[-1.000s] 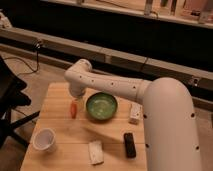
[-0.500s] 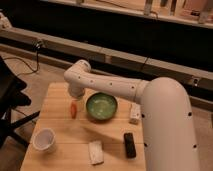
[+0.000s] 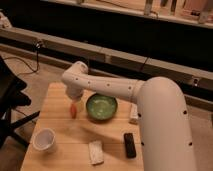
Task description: Drag the pepper across the table
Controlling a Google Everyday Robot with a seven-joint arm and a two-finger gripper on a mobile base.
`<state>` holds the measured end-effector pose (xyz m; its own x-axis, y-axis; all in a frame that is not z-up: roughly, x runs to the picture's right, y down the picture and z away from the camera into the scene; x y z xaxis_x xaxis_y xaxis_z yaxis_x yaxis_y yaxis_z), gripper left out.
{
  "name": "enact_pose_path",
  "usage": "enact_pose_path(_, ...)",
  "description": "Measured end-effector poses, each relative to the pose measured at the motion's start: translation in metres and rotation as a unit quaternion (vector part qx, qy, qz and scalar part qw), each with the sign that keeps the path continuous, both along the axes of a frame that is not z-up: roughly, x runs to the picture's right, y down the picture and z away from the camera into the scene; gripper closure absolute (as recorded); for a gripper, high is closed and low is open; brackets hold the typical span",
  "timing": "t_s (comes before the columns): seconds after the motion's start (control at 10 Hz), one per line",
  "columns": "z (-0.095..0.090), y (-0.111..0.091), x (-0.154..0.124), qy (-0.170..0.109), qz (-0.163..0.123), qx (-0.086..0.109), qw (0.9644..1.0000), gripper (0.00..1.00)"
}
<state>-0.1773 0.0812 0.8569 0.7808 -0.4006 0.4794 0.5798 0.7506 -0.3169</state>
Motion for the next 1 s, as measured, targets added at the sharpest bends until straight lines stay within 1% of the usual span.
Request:
enact_pose_path(0.2, 0.010, 0.006, -0.003, 0.003, -0.002, -0.005, 1.0000, 0.20)
enact_pose_path(0.5, 0.028, 0.020, -0.010, 0.006, -0.030, -0.025, 0.9992, 0.20)
enact_pose_path(0.7, 0.038, 0.024, -0.011, 0.005, -0.036, -0.036, 0.9987, 0.20)
enact_pose_path(0.8, 0.044, 0.028, -0.008, 0.009, -0.038, -0.041, 0.9984, 0.20)
enact_pose_path(0.9, 0.051, 0.033, -0.009, 0.012, -0.043, -0.047, 0.9979, 0.20)
enact_pose_path(1.0, 0.057, 0.039, -0.011, 0.015, -0.054, -0.055, 0.9969, 0.20)
